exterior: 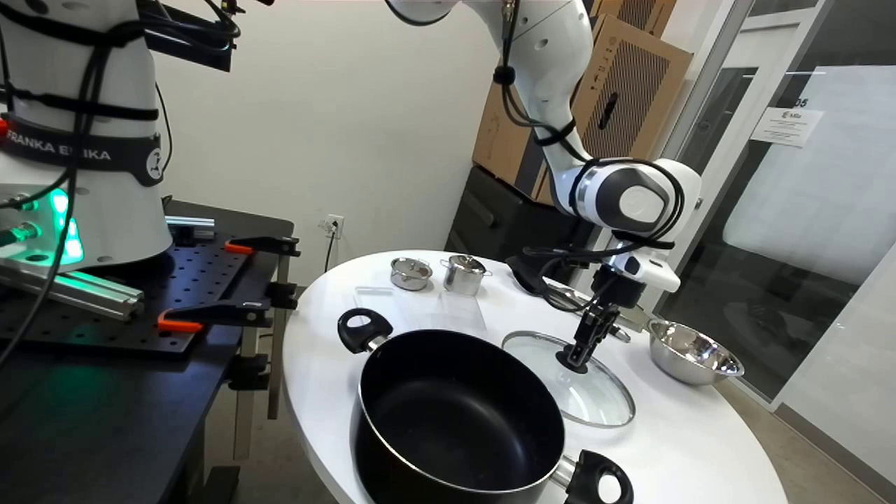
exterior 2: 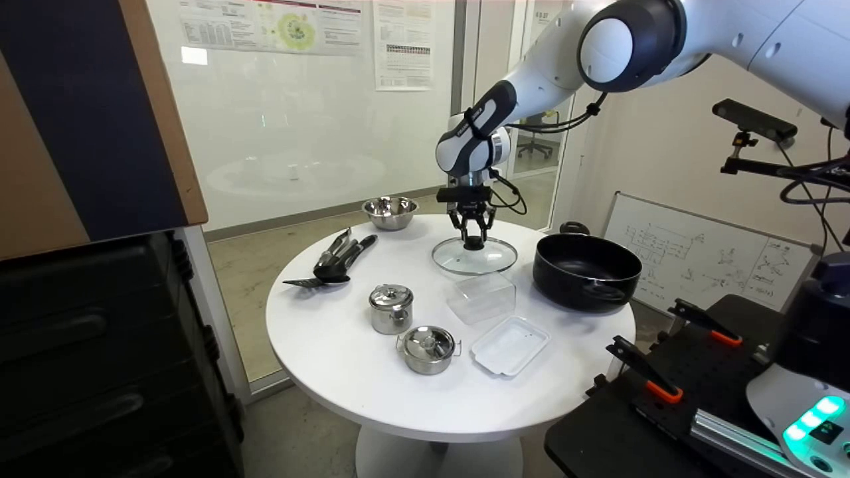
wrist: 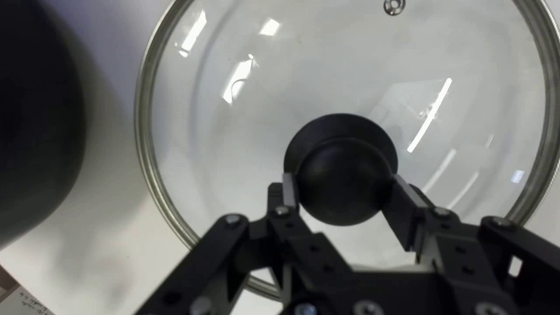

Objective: Put the glass lid on top of the black pot

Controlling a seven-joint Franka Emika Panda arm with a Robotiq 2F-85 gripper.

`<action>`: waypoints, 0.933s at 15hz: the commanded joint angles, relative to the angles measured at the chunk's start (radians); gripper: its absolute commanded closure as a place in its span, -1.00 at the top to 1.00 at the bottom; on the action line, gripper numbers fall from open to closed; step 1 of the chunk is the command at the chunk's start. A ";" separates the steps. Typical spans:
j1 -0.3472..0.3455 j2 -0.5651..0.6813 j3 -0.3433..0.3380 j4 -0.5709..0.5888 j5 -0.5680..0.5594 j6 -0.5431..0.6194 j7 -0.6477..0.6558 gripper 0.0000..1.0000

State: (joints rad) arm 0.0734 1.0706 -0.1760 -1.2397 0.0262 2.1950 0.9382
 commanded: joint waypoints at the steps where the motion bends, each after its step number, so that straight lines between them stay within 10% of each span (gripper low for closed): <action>1: 0.000 -0.084 0.011 -0.029 0.008 -0.007 0.003 -0.48; 14: -0.004 -0.424 -0.007 -0.376 -0.053 0.049 -0.097 -0.48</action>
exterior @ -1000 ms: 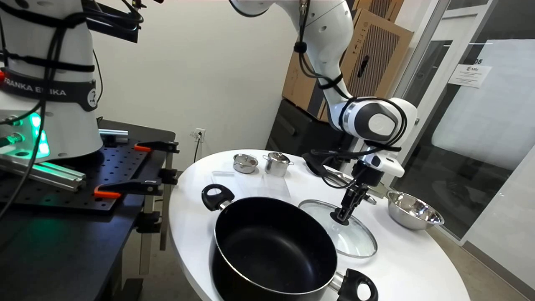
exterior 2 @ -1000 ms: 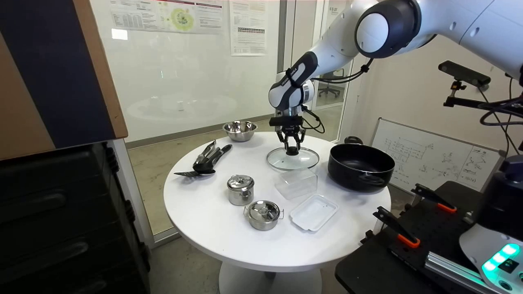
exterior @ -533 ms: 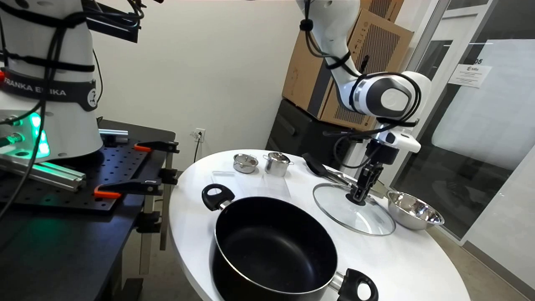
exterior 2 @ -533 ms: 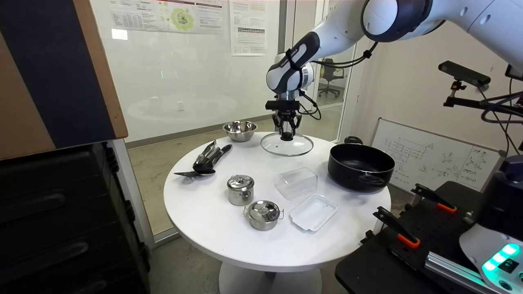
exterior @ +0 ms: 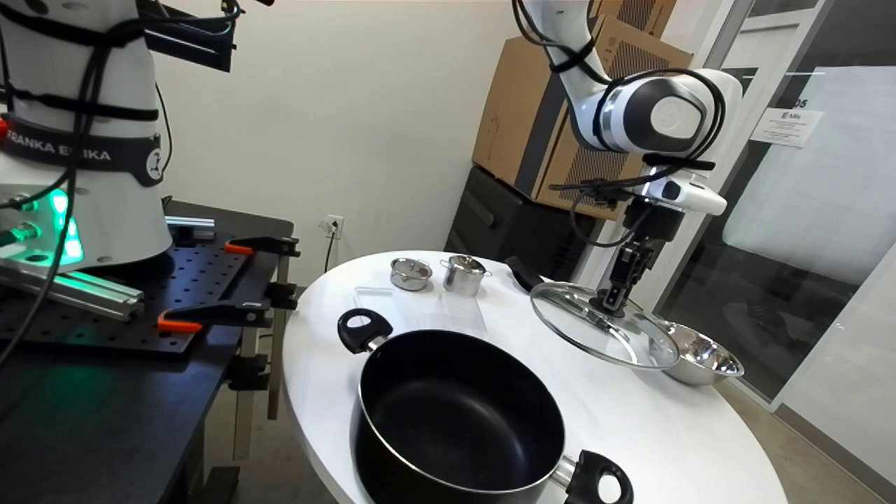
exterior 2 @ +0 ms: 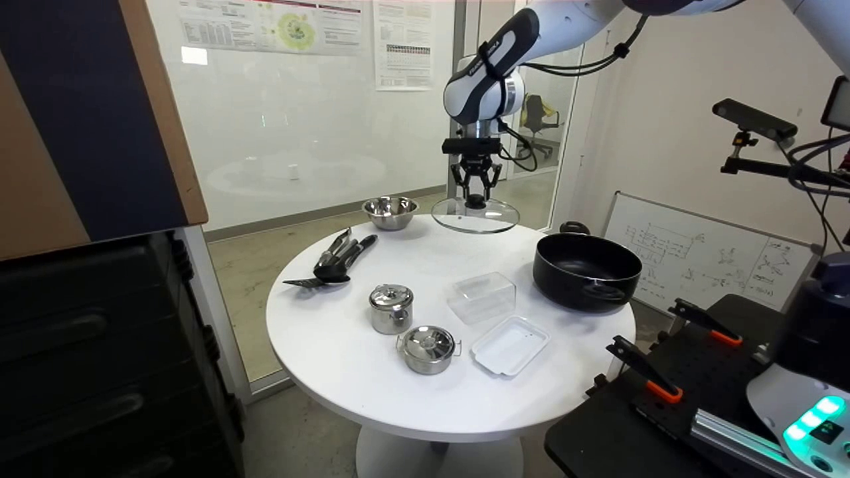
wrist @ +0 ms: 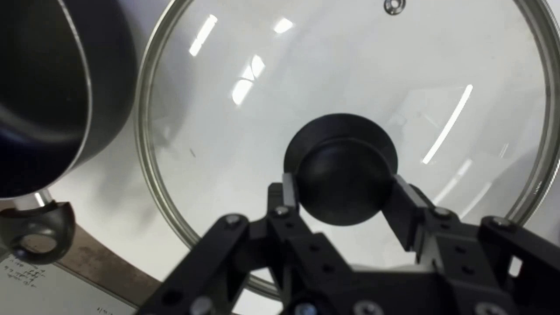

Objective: Put the glass lid on top of the black pot

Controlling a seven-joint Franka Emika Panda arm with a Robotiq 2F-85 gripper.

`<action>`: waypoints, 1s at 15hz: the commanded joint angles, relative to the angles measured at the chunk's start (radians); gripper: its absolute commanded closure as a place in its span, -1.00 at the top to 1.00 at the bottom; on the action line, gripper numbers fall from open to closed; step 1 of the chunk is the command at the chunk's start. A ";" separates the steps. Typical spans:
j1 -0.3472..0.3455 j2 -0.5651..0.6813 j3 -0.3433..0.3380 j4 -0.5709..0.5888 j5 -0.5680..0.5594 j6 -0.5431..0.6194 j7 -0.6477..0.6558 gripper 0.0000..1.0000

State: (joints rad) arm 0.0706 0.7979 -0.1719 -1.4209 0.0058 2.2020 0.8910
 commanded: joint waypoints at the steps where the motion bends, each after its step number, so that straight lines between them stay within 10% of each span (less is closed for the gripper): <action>1: -0.004 -0.180 -0.020 -0.239 -0.050 0.052 -0.067 -0.48; 7: 0.015 -0.337 -0.065 -0.526 -0.188 0.134 -0.109 -0.48; 8: -0.015 -0.236 -0.047 -0.385 -0.144 0.088 -0.094 0.02; 15: -0.003 -0.295 -0.046 -0.490 -0.173 0.116 -0.094 0.02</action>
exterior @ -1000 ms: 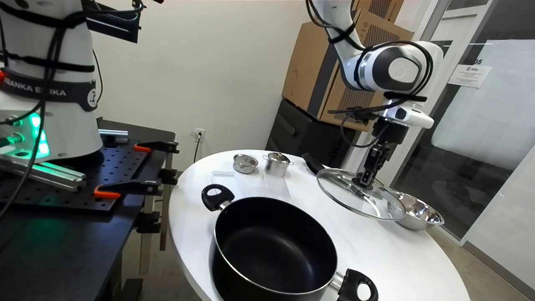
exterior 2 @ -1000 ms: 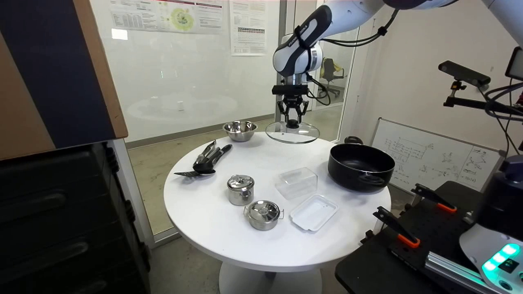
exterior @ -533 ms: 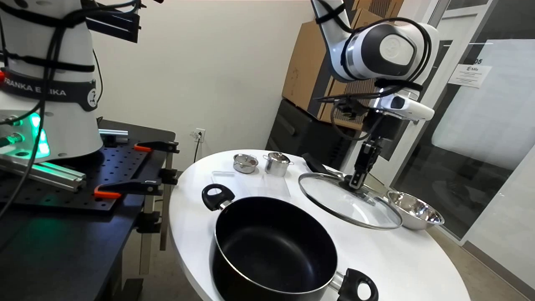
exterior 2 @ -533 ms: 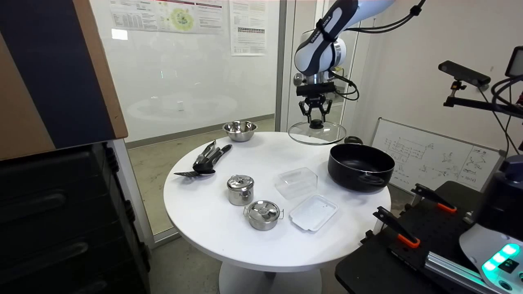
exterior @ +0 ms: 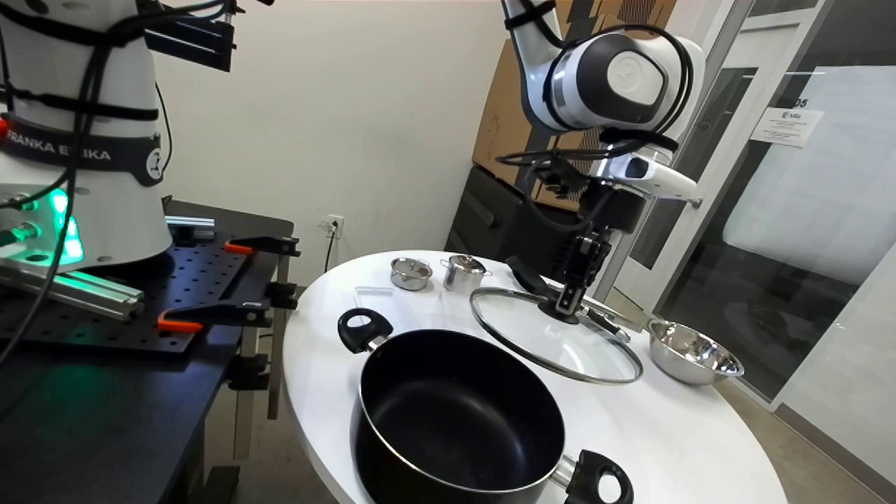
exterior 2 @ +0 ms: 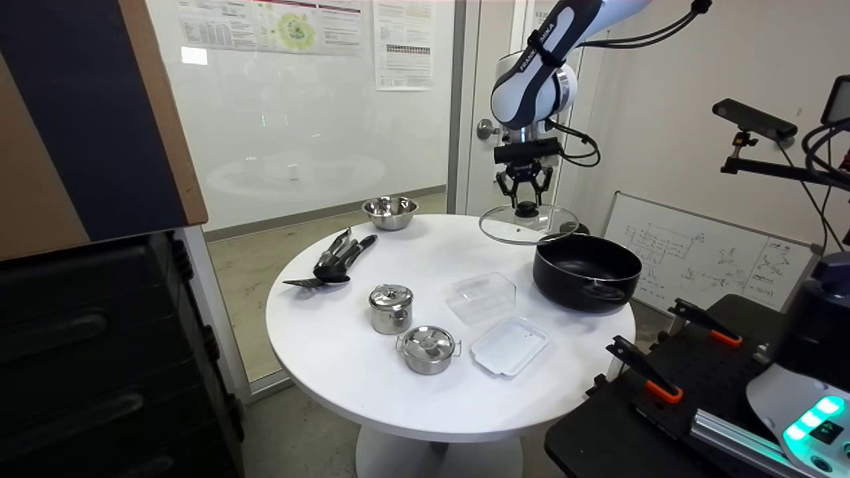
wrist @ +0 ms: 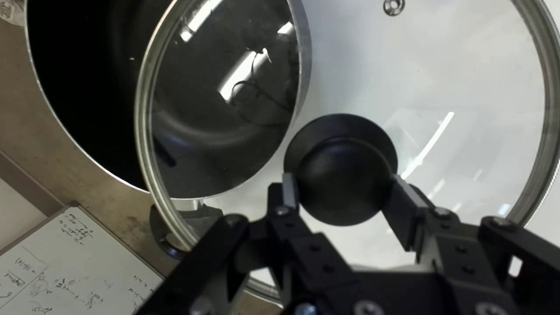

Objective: Put the glass lid on top of the black pot

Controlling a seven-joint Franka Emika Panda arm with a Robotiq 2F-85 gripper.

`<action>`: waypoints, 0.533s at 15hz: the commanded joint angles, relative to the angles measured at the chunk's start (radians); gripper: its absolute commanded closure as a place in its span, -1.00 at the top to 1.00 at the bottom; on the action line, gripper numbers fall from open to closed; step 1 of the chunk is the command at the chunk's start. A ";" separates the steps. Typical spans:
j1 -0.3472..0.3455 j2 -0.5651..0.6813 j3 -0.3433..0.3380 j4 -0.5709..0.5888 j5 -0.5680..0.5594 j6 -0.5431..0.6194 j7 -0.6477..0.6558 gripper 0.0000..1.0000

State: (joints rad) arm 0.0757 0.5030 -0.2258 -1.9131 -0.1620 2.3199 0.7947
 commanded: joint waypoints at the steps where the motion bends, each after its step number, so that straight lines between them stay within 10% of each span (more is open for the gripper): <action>1: -0.008 -0.001 0.008 0.002 -0.005 -0.002 0.003 0.02; 2: -0.008 -0.001 0.008 0.002 -0.005 -0.002 0.003 -0.48; 8: -0.061 -0.058 0.008 -0.105 0.020 0.077 -0.056 -0.48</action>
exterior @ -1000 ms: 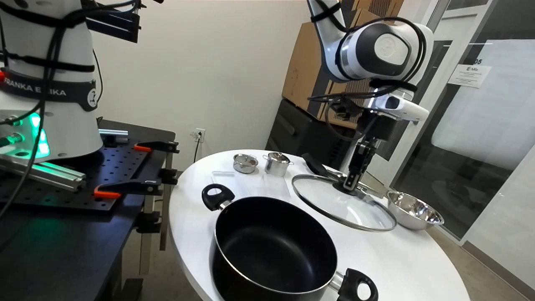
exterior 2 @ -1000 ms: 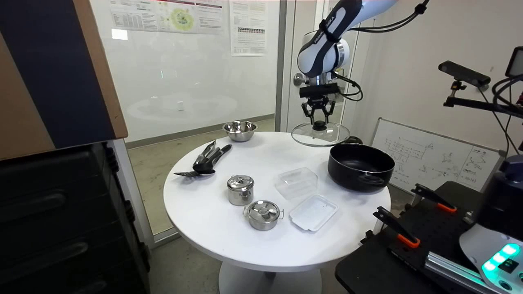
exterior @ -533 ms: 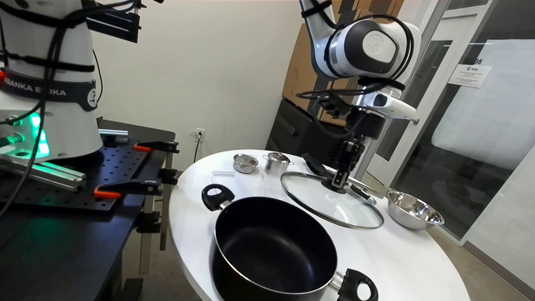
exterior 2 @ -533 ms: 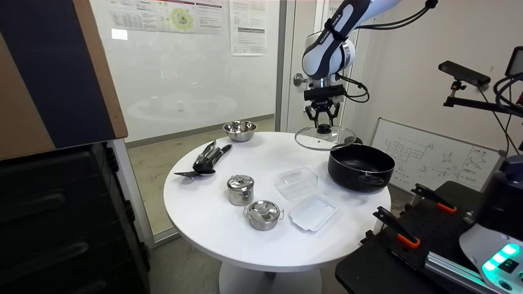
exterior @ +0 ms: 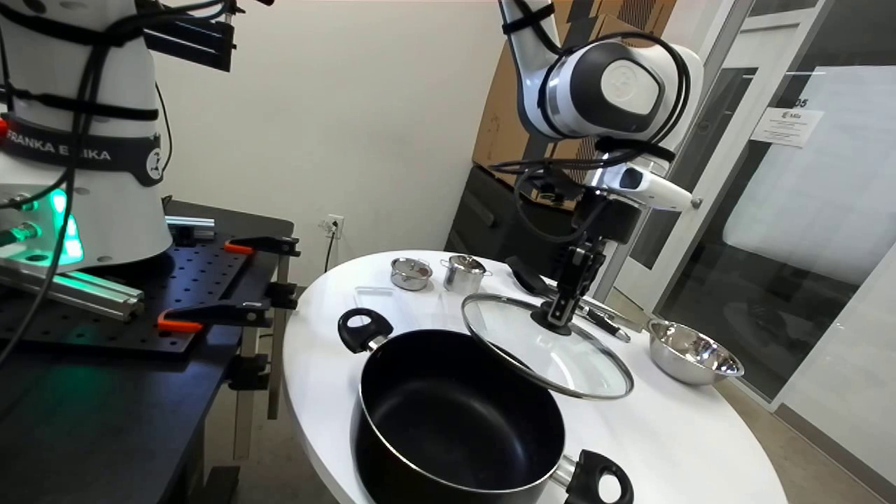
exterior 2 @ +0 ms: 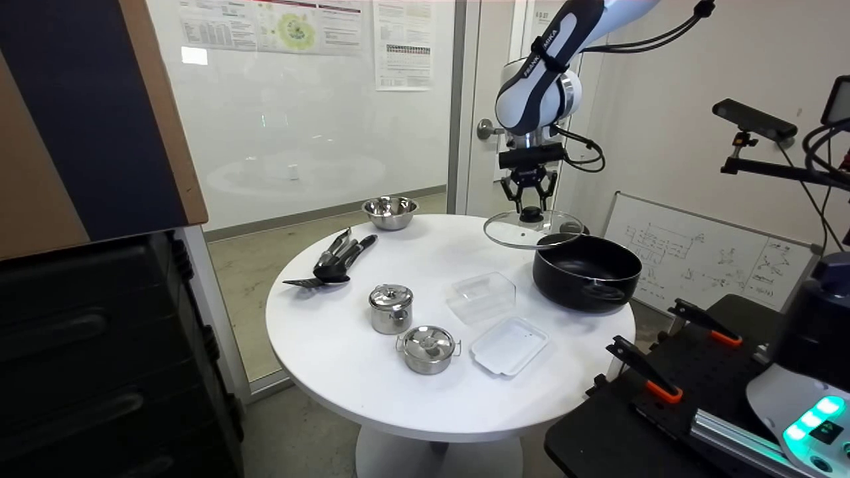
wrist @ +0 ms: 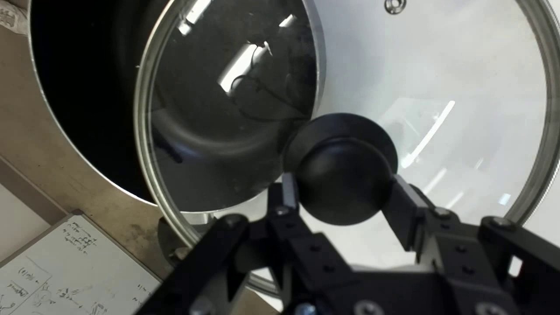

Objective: Put the glass lid on top of the black pot

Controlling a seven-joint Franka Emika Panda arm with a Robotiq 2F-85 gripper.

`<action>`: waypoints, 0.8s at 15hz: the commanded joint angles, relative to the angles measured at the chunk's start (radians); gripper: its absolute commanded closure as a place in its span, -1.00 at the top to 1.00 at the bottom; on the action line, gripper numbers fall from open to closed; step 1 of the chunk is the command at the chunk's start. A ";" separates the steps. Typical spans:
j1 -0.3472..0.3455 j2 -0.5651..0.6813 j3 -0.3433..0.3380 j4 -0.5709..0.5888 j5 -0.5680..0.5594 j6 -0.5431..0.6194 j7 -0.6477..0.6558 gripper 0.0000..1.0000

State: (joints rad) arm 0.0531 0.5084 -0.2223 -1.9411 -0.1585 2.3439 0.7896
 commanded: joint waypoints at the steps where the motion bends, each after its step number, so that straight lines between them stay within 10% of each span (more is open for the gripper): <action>1: -0.050 -0.075 0.002 -0.099 0.021 0.070 -0.062 -0.48; 12: -0.139 -0.260 -0.017 -0.424 0.043 0.274 -0.262 -0.48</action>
State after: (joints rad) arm -0.0802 0.3608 -0.2318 -2.2405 -0.1398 2.5534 0.5985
